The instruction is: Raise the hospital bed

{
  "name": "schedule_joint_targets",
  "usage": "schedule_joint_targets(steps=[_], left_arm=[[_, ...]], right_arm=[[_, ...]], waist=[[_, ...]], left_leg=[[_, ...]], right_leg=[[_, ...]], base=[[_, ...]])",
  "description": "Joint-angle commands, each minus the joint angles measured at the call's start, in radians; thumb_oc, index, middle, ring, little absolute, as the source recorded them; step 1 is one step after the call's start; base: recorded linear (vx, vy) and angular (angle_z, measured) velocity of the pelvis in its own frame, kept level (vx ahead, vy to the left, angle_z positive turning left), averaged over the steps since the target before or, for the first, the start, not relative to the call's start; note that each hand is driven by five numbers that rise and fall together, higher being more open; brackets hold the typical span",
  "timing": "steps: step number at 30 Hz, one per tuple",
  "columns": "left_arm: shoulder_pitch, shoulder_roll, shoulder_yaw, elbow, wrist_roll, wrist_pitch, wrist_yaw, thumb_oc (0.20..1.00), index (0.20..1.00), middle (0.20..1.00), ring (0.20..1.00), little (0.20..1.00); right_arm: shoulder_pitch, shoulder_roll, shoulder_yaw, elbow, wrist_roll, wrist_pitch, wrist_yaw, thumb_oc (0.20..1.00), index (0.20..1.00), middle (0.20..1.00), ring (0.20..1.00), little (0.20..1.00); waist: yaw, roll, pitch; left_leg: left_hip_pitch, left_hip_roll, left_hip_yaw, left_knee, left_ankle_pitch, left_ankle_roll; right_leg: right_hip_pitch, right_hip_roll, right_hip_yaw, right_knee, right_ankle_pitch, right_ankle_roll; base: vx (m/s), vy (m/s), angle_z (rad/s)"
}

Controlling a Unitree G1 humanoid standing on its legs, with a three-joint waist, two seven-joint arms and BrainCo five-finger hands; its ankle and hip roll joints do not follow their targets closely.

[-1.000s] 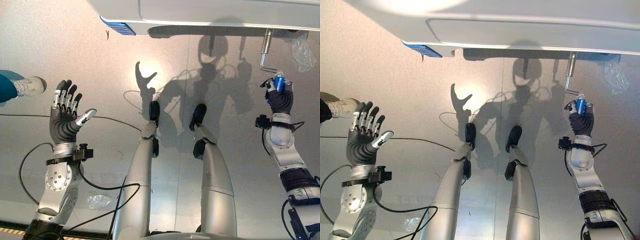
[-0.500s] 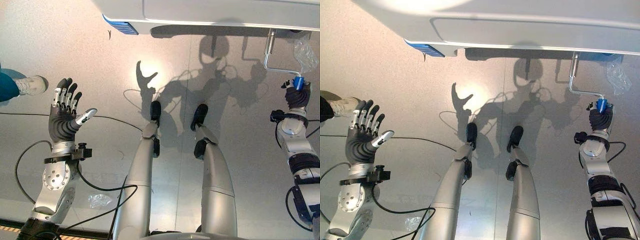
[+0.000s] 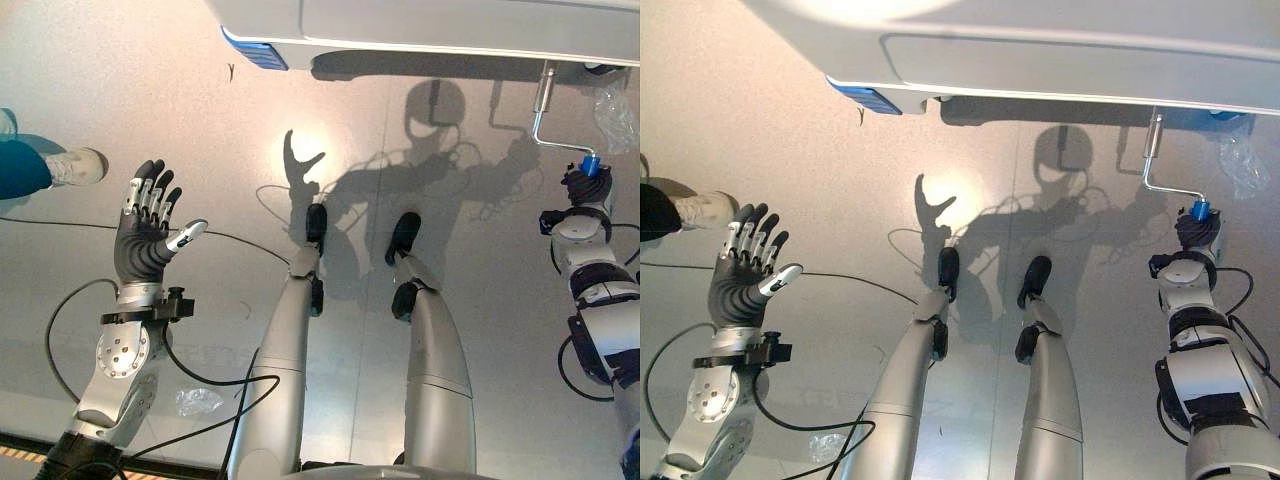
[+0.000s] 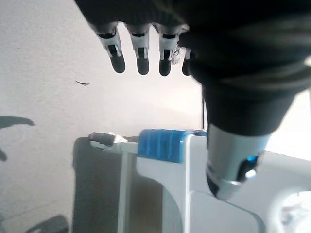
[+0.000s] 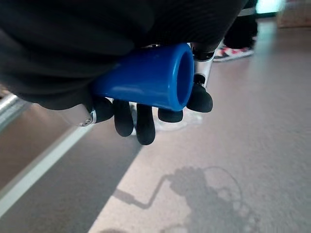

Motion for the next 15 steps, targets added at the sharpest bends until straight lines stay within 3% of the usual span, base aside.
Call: schedule_joint_targets(steps=[1, 8, 15], left_arm=[[-0.023, -0.086, 0.012, -0.048, -0.001, -0.019, 0.0, 1.0, 1.0, 1.0, 1.0, 1.0], [-0.04, -0.105, 0.019, -0.052, 0.014, 0.008, 0.004, 1.0, 1.0, 1.0, 1.0, 1.0], [-0.052, -0.111, 0.05, -0.048, 0.008, 0.025, 0.016, 1.0, 1.0, 1.0, 1.0, 1.0]], right_arm=[[0.007, 0.012, 0.066, 0.055, -0.023, 0.086, 0.049, 0.2, 0.2, 0.2, 0.2, 0.2], [-0.043, 0.11, 0.106, 0.07, -0.078, 0.135, 0.101, 0.2, 0.2, 0.2, 0.2, 0.2], [-0.089, 0.274, 0.184, 0.023, -0.157, 0.149, 0.155, 0.2, 0.2, 0.2, 0.2, 0.2]], waist=[[0.008, 0.145, -0.021], [0.025, 0.157, -0.021], [0.047, 0.163, -0.021]], left_leg=[[0.009, 0.015, -0.047, -0.094, 0.002, -0.015], [-0.001, 0.005, -0.051, -0.082, 0.0, -0.011], [-0.01, -0.005, -0.058, -0.079, 0.001, -0.006]], right_leg=[[-0.058, 0.016, -0.046, 0.097, -0.021, 0.063], [-0.064, 0.01, -0.053, 0.113, -0.028, 0.062], [-0.064, 0.006, -0.055, 0.112, -0.027, 0.063]], base=[[0.01, 0.032, 0.08], [0.01, 0.022, 0.05], [0.0, 0.009, 0.01]])
